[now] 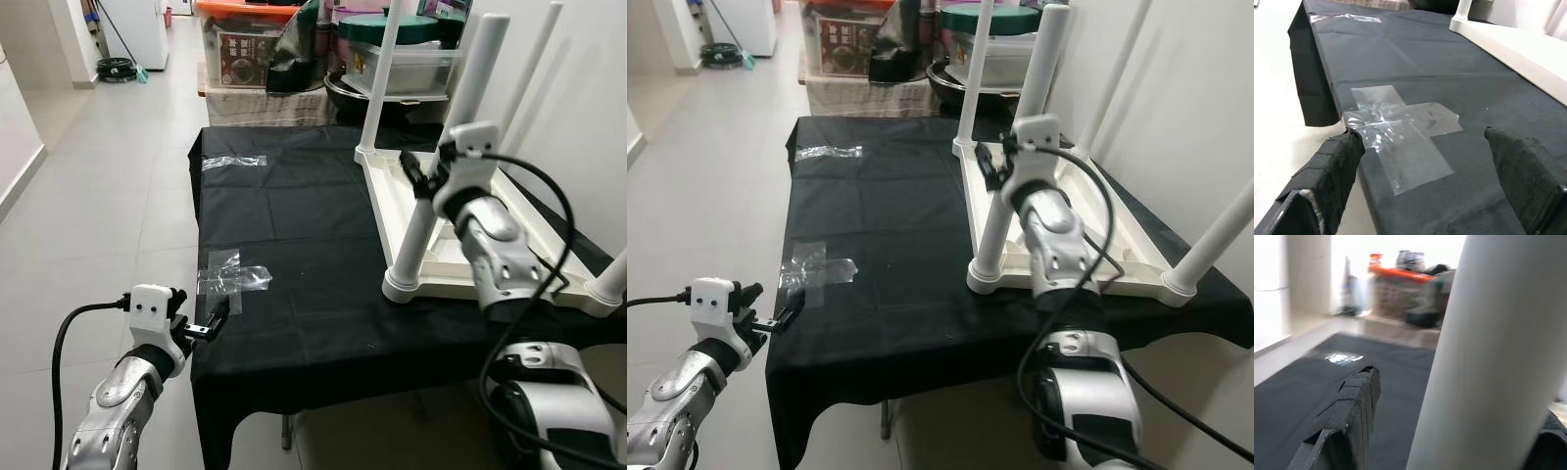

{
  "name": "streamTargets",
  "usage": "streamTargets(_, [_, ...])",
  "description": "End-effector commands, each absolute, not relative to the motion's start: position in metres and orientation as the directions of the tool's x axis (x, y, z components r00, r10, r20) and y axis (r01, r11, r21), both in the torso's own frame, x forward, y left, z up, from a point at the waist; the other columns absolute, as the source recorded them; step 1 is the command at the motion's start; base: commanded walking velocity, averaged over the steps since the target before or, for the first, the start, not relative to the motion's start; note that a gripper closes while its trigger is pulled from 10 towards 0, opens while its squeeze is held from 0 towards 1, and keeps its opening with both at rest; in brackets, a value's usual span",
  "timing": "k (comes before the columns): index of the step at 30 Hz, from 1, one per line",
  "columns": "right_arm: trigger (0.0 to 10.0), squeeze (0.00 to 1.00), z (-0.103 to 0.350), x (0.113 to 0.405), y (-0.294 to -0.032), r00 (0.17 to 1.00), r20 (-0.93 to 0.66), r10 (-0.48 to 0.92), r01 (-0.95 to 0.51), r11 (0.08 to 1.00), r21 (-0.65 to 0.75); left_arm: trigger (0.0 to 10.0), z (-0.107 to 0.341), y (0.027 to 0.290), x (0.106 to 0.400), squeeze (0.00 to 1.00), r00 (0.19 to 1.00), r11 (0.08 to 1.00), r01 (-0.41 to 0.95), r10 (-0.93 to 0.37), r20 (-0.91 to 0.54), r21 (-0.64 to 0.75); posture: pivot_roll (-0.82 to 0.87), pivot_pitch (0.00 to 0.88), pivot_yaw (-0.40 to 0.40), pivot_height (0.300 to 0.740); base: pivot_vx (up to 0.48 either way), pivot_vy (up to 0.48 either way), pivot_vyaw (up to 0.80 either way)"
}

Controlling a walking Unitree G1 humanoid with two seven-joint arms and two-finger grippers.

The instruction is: Building children table

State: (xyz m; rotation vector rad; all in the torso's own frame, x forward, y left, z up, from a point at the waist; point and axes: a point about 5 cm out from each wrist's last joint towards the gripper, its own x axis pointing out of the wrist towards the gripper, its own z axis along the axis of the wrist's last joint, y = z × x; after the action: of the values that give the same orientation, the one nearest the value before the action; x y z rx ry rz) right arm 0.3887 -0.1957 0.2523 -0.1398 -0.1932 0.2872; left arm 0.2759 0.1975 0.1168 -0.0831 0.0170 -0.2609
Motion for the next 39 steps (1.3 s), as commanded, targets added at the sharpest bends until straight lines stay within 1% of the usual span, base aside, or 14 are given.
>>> streamTargets(1, [10.0,0.0,0.232,0.386,-0.178,0.871,0.084,0.484,-0.463,0.866,-0.187,10.0,0.114,0.194,0.277,0.0,0.964,0.961,0.264,-0.266,-0.019,-0.084,0.06,0.0,-0.093,0.74,0.0,0.0,0.0])
streamTargets(7, [9.8,0.0,0.215,0.386,-0.165,0.786,0.02,0.618,-0.607,0.777,-0.166,10.0,0.115,0.195,0.278,0.0,0.964,0.962,0.262,-0.264,-0.016,-0.081,0.07,0.0,-0.099,0.74,0.0,0.0,0.0])
streamTargets(8, [3.8,0.0,0.211,0.387,-0.156,0.746,0.006,0.666,-0.657,0.738,-0.155,10.0,0.116,0.196,0.278,0.0,0.965,0.962,0.26,-0.262,-0.014,-0.08,0.08,0.0,-0.103,0.74,0.0,0.0,0.0])
streamTargets(12, [0.0,0.0,0.21,0.389,-0.143,0.693,0.015,0.72,-0.713,0.689,-0.128,10.0,0.117,0.196,0.278,0.0,0.966,0.964,0.256,-0.258,-0.011,-0.077,0.08,0.0,-0.103,0.74,0.0,0.0,0.0])
streamTargets(17, [2.3,0.0,0.204,0.388,-0.138,0.691,0.017,0.722,-0.716,0.688,-0.118,10.0,0.116,0.196,0.277,0.0,0.966,0.964,0.256,-0.258,-0.013,-0.077,0.08,0.0,-0.103,0.74,0.0,0.0,0.0])
streamTargets(18, [6.0,0.0,0.199,0.388,-0.136,0.698,-0.005,0.716,-0.71,0.692,-0.126,10.0,0.116,0.195,0.278,0.0,0.965,0.963,0.259,-0.261,-0.014,-0.077,0.07,0.0,-0.096,0.74,0.0,0.0,0.0])
streamTargets(20, [6.0,0.0,0.195,0.387,-0.136,0.697,-0.021,0.717,-0.713,0.689,-0.132,10.0,0.116,0.195,0.278,0.0,0.965,0.962,0.261,-0.263,-0.015,-0.077,0.07,0.0,-0.096,0.74,0.0,0.0,0.0])
streamTargets(21, [10.0,0.0,0.19,0.388,-0.136,0.707,-0.045,0.706,-0.704,0.697,-0.136,10.0,0.116,0.194,0.279,0.0,0.964,0.961,0.264,-0.266,-0.014,-0.078,0.07,0.0,-0.096,0.74,0.0,0.0,0.0])
streamTargets(31, [10.0,0.0,0.187,0.395,-0.135,0.784,-0.044,0.62,-0.62,0.778,-0.1,10.0,0.117,0.192,0.284,0.0,0.961,0.959,0.274,-0.275,-0.011,-0.075,0.06,0.0,-0.1,0.74,0.0,0.0,0.0])
streamTargets(32, [4.0,0.0,0.186,0.399,-0.136,0.85,-0.046,0.525,-0.527,0.843,-0.107,10.0,0.116,0.191,0.283,0.0,0.962,0.959,0.272,-0.274,-0.01,-0.076,0.07,0.0,-0.107,0.74,0.0,0.0,0.0])
streamTargets(33, [7.3,0.0,0.182,0.405,-0.145,0.954,-0.083,0.288,-0.295,0.95,-0.098,10.0,0.115,0.192,0.281,0.0,0.963,0.96,0.267,-0.269,-0.011,-0.08,0.07,0.0,-0.11,0.74,0.0,0.0,0.0])
streamTargets(35, [7.3,0.0,0.179,0.407,-0.152,0.987,-0.115,0.109,-0.122,0.986,-0.11,10.0,0.115,0.192,0.28,0.0,0.964,0.961,0.264,-0.265,-0.012,-0.082,0.07,0.0,-0.11,0.74,0.0,0.0,0.0])
streamTargets(38, [4.8,0.0,0.159,0.396,-0.174,0.94,-0.183,-0.287,0.28,0.958,-0.064,10.0,0.112,0.193,0.276,0.0,0.966,0.963,0.256,-0.258,-0.017,-0.086,0.08,0.0,-0.116,0.74,0.0,0.0,0.0])
streamTargets(39, [0.9,0.0,0.15,0.385,-0.173,0.921,-0.183,-0.343,0.348,0.937,-0.004,10.0,0.111,0.194,0.274,0.0,0.967,0.964,0.252,-0.255,-0.019,-0.088,0.07,0.0,-0.112,0.74,0.0,0.0,0.0])
